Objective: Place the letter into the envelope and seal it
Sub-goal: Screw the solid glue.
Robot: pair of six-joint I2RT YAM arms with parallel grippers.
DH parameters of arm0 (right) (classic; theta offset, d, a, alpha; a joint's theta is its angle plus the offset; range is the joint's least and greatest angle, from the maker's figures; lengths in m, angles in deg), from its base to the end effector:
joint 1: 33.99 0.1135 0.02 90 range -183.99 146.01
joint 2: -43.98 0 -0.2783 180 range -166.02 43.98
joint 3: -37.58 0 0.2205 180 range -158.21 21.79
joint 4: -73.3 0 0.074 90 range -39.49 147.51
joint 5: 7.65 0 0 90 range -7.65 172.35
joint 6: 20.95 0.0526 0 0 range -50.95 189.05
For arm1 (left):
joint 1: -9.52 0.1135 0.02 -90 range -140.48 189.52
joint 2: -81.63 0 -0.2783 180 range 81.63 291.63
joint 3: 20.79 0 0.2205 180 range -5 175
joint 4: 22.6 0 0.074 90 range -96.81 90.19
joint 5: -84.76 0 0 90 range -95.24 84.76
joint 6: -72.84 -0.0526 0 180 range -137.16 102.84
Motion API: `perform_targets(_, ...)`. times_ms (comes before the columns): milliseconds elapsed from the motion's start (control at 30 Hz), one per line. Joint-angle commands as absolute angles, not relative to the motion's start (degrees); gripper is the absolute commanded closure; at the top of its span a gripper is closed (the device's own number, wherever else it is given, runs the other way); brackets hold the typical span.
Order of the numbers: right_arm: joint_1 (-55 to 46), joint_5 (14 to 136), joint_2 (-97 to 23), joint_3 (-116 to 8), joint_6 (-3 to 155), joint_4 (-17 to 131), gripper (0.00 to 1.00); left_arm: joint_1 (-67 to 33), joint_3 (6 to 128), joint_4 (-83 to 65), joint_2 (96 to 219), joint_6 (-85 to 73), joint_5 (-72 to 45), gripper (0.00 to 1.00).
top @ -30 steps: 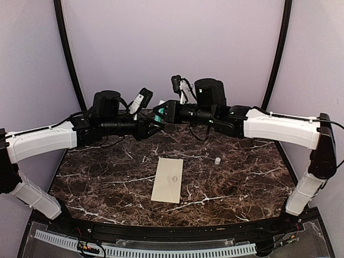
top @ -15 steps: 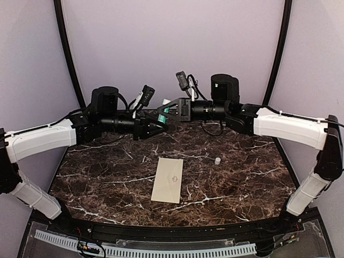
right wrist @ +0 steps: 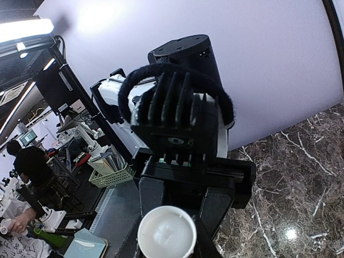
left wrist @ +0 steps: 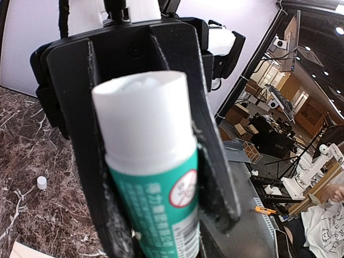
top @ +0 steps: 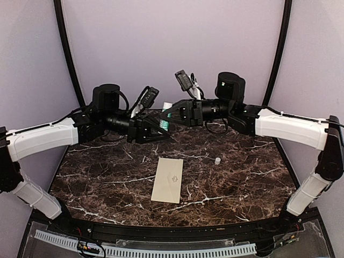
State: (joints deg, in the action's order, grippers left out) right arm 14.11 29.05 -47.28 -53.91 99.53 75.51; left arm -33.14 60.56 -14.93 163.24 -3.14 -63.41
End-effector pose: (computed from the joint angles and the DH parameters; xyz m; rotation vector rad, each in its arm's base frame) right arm 0.2037 0.2901 0.3971 -1.0993 1.4883 1.7198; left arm 0.1908 -0.2366 0.3738 1.2347 1.4634 -1.5557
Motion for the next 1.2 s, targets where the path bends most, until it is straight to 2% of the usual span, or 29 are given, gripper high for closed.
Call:
perform_targets(0, 14.00, 27.55, -44.39, -52.74, 99.73, 77.84, 1.00, -33.36, 61.63, -17.33, 163.71, -3.33, -67.30, 0.96)
perform_targets(33, 14.04, 30.13, -43.84, -52.36, 99.24, 77.21, 1.00, -33.37, 61.62, -17.35, 163.57, -3.49, -66.54, 0.83)
perform_targets(67, 13.96, 33.14, -43.03, -51.57, 98.70, 76.74, 1.00, -33.37, 61.40, -17.31, 163.38, -3.83, -65.86, 0.74)
perform_targets(133, 13.91, 39.50, -41.37, -50.46, 97.64, 75.47, 1.00, -33.30, 60.59, -17.31, 162.18, -4.82, -62.76, 0.43)
perform_targets(200, 13.91, 46.82, -39.70, -49.45, 96.99, 73.90, 1.00, -33.36, 59.38, -17.51, 160.34, -5.83, -57.49, 0.33)
perform_targets(267, 13.91, 54.64, -38.21, -48.91, 96.95, 71.32, 1.00, -33.35, 57.68, -18.07, 158.07, -6.88, -50.01, 0.28)
perform_targets(367, 13.91, 64.03, -35.99, -46.99, 97.68, 69.55, 1.00, -33.37, 55.17, -19.13, 154.74, -7.68, -38.20, 0.27)
perform_targets(500, 14.27, 70.18, -35.21, -45.55, 100.46, 69.96, 1.00, -33.31, 55.11, -19.03, 154.91, -7.94, -36.80, 0.26)
perform_targets(1000, 19.28, 68.79, -42.86, -50.34, 101.87, 72.28, 1.00, -33.57, 57.04, -16.16, 159.43, -6.51, -36.68, 0.27)
perform_targets(1167, 19.79, 68.34, -43.85, -50.75, 101.89, 72.88, 1.00, -33.52, 57.19, -16.46, 160.19, -5.70, -37.66, 0.32)
